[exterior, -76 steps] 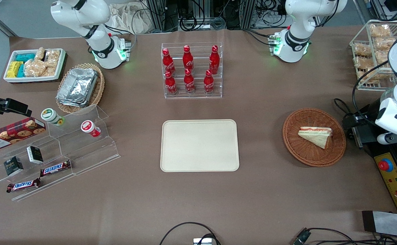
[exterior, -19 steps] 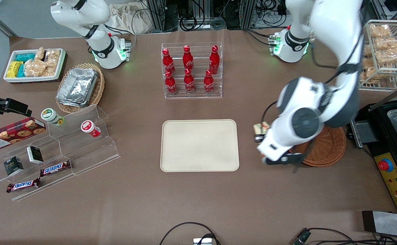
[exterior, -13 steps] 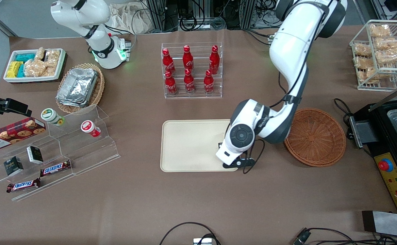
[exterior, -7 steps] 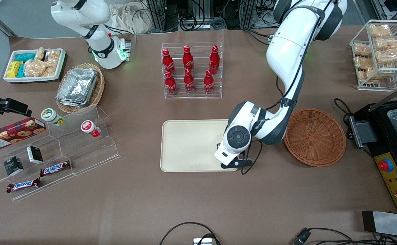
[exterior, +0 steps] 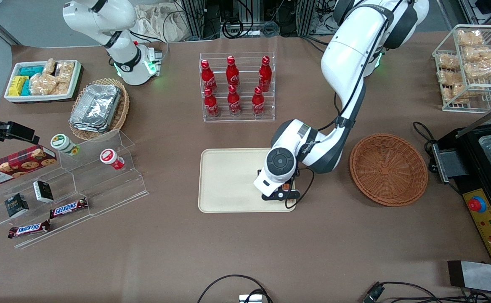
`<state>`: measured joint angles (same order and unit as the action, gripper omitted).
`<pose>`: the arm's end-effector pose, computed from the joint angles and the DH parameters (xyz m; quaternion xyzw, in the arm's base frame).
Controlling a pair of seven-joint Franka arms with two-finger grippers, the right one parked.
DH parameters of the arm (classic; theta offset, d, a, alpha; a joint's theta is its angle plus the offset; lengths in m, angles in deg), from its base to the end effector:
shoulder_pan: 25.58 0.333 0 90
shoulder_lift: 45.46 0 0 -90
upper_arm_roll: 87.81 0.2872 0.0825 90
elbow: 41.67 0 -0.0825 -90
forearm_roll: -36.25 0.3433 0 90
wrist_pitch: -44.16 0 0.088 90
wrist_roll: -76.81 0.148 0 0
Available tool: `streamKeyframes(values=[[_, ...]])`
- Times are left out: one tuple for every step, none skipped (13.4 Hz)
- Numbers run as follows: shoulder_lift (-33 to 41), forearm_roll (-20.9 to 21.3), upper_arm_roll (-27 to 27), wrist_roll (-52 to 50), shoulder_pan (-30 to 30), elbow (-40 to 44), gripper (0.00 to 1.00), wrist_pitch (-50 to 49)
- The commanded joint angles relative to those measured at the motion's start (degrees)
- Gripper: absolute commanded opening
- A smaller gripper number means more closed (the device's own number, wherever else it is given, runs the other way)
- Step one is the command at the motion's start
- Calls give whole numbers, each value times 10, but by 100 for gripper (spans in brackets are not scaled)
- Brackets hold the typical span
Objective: Place sandwich from basket to tray
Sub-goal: 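Open the left gripper and raise it away from the sandwich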
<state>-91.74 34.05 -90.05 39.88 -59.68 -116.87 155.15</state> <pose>0.5319 -0.3911 0.2019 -0.9952 -0.0183 0.0921 0.0288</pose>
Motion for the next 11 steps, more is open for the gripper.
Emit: streamKeyframes(values=[[41, -1, 5, -4, -1, -8, 99, -46], [61, 10, 7, -1, -1, -9, 100, -81], [84, 10, 9, 0, 3, -11, 99, -113], [110, 10, 10, 5, 8, -14, 100, -150], [140, 11, 12, 5, 17, -23, 100, -178], [172, 11, 12, 6, 25, -43, 100, -189], [212, 15, 13, 6, 33, -83, 100, -188], [251, 37, 12, 7, 43, -125, 100, -187], [293, 57, 12, 12, 50, -167, 100, -185], [331, 65, 12, 22, 58, -200, 100, -180], [360, 66, 11, 30, 75, -224, 100, -179]])
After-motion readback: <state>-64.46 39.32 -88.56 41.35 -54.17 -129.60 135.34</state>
